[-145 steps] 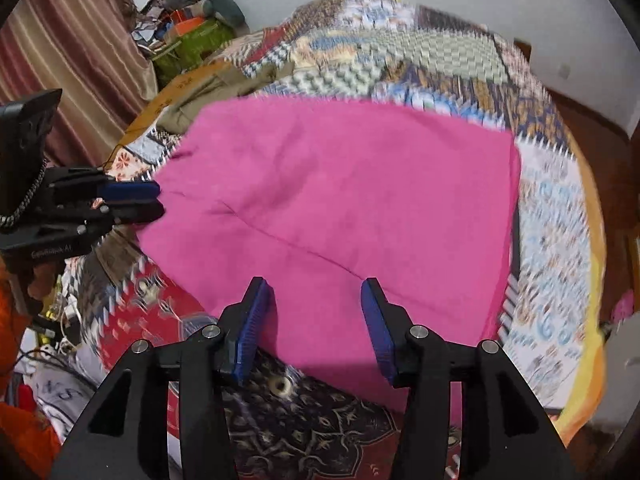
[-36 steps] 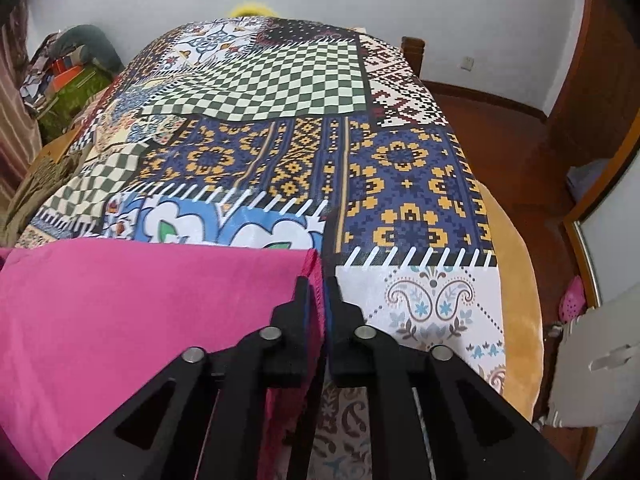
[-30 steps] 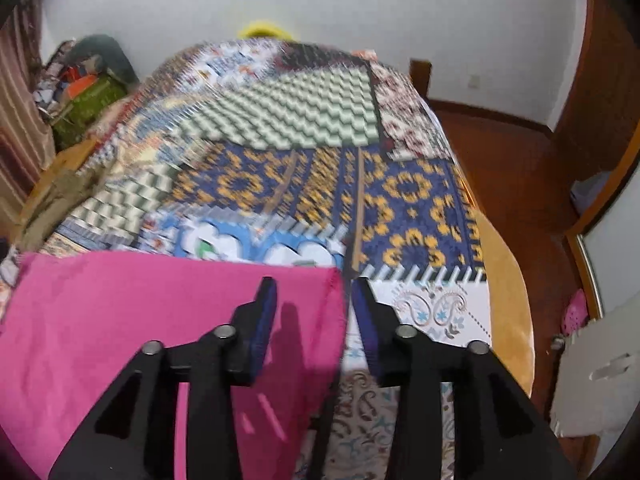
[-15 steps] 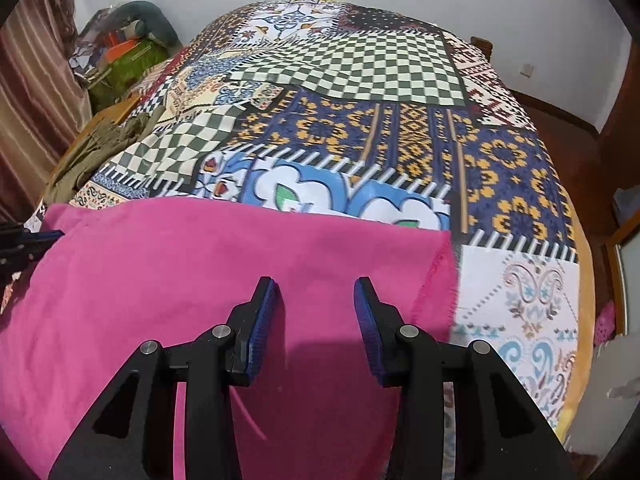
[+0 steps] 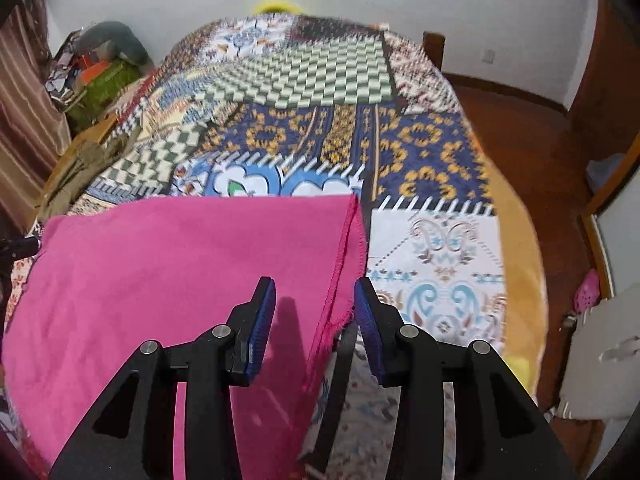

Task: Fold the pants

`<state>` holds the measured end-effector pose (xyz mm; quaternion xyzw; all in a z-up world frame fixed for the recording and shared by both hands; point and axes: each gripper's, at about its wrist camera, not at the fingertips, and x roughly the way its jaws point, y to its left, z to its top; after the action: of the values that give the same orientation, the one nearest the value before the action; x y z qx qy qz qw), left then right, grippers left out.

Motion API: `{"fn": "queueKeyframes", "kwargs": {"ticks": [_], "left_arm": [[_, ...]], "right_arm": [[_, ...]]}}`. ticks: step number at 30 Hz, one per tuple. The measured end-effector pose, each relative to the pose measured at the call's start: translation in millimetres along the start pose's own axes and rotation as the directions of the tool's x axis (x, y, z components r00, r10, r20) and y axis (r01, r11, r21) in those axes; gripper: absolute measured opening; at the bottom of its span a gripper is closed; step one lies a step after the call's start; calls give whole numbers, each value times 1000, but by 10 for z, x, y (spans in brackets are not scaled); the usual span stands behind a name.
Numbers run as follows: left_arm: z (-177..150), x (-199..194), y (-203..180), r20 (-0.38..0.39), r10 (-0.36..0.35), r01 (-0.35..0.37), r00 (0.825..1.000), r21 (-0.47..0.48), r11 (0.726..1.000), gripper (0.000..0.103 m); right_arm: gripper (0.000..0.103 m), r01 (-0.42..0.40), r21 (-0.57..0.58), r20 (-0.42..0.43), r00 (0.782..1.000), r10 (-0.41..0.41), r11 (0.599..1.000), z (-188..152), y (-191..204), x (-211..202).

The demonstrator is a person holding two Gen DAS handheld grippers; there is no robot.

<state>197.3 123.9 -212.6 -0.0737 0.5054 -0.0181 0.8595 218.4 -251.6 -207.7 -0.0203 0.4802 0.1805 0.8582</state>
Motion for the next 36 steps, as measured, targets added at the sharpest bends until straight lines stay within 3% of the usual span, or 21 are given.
{"fn": "queueKeyframes", "kwargs": {"ticks": [7, 12, 16, 28, 36], "left_arm": [[-120, -373, 0, 51, 11, -10, 999, -23, 1000, 8], [-275, -600, -77, 80, -18, 21, 997, -35, 999, 25], [-437, -705, -172, 79, -63, 66, 995, -33, 997, 28], [-929, -817, -456, 38, -113, 113, 993, 3, 994, 32], [-1190, -760, -399, -6, -177, 176, 984, -98, 980, 49]], "right_arm": [[37, -18, -22, 84, 996, 20, 1000, -12, 212, -432], [37, -41, -40, 118, 992, 45, 998, -67, 408, -642], [37, -58, -66, 125, 990, 66, 996, -176, 598, -766], [37, -113, -149, 84, 988, 126, 982, -545, 1072, -812], [37, -141, -173, 2, 990, 144, 975, -793, 1285, -552]]}}
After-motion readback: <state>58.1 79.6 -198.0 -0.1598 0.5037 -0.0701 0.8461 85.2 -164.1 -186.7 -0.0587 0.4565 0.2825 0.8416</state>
